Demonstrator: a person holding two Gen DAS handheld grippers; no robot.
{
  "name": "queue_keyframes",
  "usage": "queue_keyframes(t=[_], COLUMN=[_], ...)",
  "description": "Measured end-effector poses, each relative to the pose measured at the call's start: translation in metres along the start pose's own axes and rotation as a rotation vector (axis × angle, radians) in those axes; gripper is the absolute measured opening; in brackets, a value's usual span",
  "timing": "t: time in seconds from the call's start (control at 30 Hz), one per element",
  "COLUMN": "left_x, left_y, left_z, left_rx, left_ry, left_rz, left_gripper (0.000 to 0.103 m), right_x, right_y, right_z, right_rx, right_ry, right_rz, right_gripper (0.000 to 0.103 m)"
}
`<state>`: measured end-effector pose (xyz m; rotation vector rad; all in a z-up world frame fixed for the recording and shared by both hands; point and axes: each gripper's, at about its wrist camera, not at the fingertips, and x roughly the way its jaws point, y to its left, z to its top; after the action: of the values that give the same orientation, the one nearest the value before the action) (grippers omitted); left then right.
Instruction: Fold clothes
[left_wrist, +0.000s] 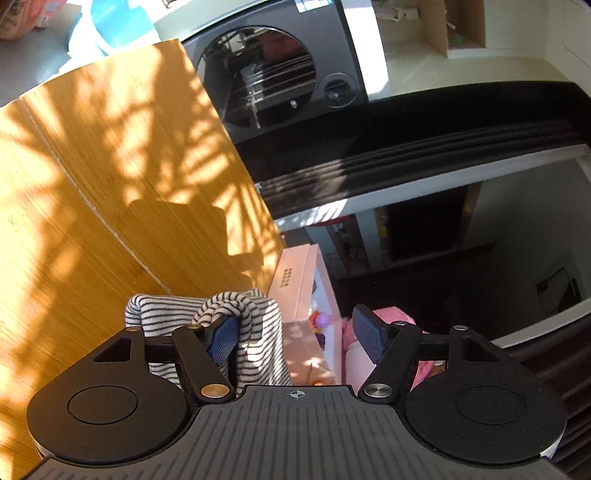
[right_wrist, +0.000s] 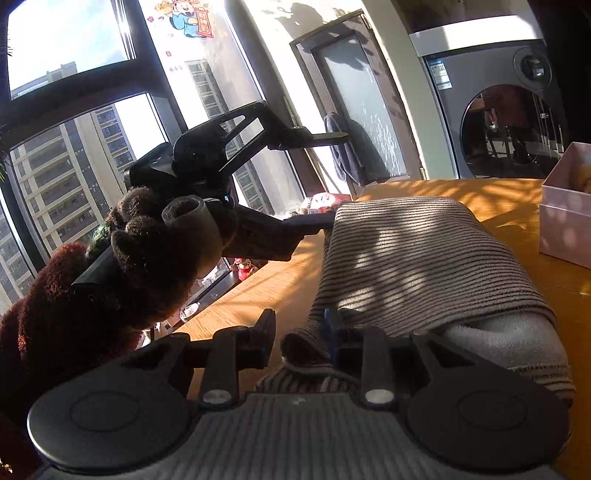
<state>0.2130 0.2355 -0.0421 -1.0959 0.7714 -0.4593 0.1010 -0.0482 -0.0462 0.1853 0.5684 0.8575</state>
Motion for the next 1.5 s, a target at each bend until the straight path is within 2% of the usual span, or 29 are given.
queue_keyframes(t=[0.1, 0.13, 0.17, 0.2, 0.27, 0.33, 0.4, 0.47, 0.6, 0.67, 0.77, 0.83, 0.97, 1.1, 1.23, 1.37, 1.5], left_x=[-0.009, -0.014, -0.022, -0.031, -0.044, -0.050, -0.042, -0.024, 0.021, 0.031, 0.030, 0.028, 0.026, 0.024, 0.012, -0.002, 0.003], left_y=[-0.004, -0.006, -0.012, -0.018, -0.034, -0.049, -0.064, -0.077, -0.080, -0.073, -0.065, -0.061, -0.059, -0.058, -0.061, -0.060, -0.053], left_z=[-0.008, -0.011, -0.014, -0.018, -0.025, -0.032, -0.044, -0.058, -0.086, -0.096, -0.097, -0.095, -0.095, -0.094, -0.094, -0.095, -0.094], left_rx=[0.093, 0.122, 0.165, 0.209, 0.316, 0.394, 0.466, 0.547, 0.683, 0.720, 0.728, 0.719, 0.721, 0.709, 0.677, 0.641, 0.619], left_ry=[0.021, 0.022, -0.002, -0.031, -0.081, -0.108, -0.098, -0.072, 0.038, 0.051, 0.043, 0.043, 0.049, 0.045, 0.027, 0.020, 0.047], left_rz=[0.066, 0.078, 0.104, 0.133, 0.179, 0.187, 0.185, 0.213, 0.318, 0.360, 0.376, 0.377, 0.384, 0.385, 0.398, 0.374, 0.395], left_gripper=[0.076, 0.080, 0.091, 0.094, 0.095, 0.095, 0.095, 0.095, 0.086, 0.086, 0.086, 0.086, 0.089, 0.090, 0.091, 0.094, 0.094], right_x=[0.000, 0.000, 0.000, 0.000, 0.000, 0.000, 0.003, 0.005, 0.000, -0.011, -0.031, -0.046, -0.066, -0.058, -0.037, -0.021, -0.012], right_y=[0.005, 0.005, 0.006, 0.006, 0.007, 0.012, 0.025, 0.038, 0.058, 0.060, 0.057, 0.048, 0.016, -0.032, -0.054, -0.042, -0.036], right_z=[-0.004, -0.004, -0.004, -0.005, -0.005, -0.006, -0.009, -0.013, -0.018, -0.015, -0.011, -0.006, 0.015, 0.034, 0.021, 0.006, 0.006], right_rx=[-0.025, -0.028, -0.030, -0.032, -0.038, -0.063, -0.135, -0.223, -0.392, -0.454, -0.515, -0.485, -0.315, -0.108, -0.020, -0.054, -0.054], right_ry=[-0.007, -0.010, -0.012, -0.013, -0.014, -0.013, -0.009, -0.004, 0.005, 0.041, 0.066, 0.046, -0.032, -0.042, 0.022, 0.025, 0.015], right_rz=[-0.015, -0.019, -0.022, -0.022, -0.017, -0.017, -0.030, -0.057, -0.113, -0.122, -0.133, -0.154, -0.245, -0.341, -0.344, -0.322, -0.305], right_gripper=[0.028, 0.028, 0.029, 0.029, 0.034, 0.042, 0.058, 0.067, 0.070, 0.070, 0.077, 0.079, 0.083, 0.084, 0.084, 0.088, 0.088])
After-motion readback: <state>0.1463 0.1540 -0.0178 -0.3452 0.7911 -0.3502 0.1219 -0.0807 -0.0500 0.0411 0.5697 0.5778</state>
